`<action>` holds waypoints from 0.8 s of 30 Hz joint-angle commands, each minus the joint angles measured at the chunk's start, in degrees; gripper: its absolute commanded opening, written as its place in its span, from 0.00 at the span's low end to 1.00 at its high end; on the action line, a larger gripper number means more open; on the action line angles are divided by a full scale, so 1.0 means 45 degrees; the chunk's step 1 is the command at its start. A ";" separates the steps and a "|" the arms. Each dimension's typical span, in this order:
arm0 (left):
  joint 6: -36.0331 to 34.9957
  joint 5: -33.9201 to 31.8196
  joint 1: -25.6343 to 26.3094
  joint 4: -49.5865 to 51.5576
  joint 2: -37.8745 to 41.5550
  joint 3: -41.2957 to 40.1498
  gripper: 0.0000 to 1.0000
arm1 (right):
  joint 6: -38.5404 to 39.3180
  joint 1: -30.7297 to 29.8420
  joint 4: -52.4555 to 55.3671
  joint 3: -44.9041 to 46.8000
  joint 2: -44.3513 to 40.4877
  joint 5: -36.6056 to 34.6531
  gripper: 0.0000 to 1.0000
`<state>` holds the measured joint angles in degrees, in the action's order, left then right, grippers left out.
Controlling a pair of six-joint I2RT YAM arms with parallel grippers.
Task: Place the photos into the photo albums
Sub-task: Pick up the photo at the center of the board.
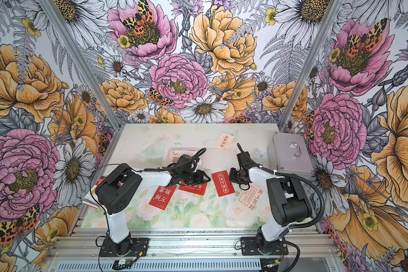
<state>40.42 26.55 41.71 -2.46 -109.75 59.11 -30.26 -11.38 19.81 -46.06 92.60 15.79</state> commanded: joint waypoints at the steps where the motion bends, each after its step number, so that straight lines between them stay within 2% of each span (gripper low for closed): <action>1: 0.0177 -0.0042 0.0276 -0.0274 -0.0251 0.0407 0.50 | 0.0298 0.0070 -0.0228 -0.0208 0.0318 0.0444 0.20; 14: 0.0428 0.0073 0.0813 -0.0269 -0.1092 0.1117 0.50 | 0.0418 0.0221 -0.0236 -0.0115 0.0361 0.0763 0.20; 24: 0.0382 0.0332 0.0907 -0.0293 -0.1842 0.1443 0.49 | 0.0746 0.0319 -0.0234 -0.0284 0.0786 0.2825 0.20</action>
<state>42.09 27.49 45.25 -3.99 -116.16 65.06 -28.25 -10.00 18.15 -46.94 95.11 24.95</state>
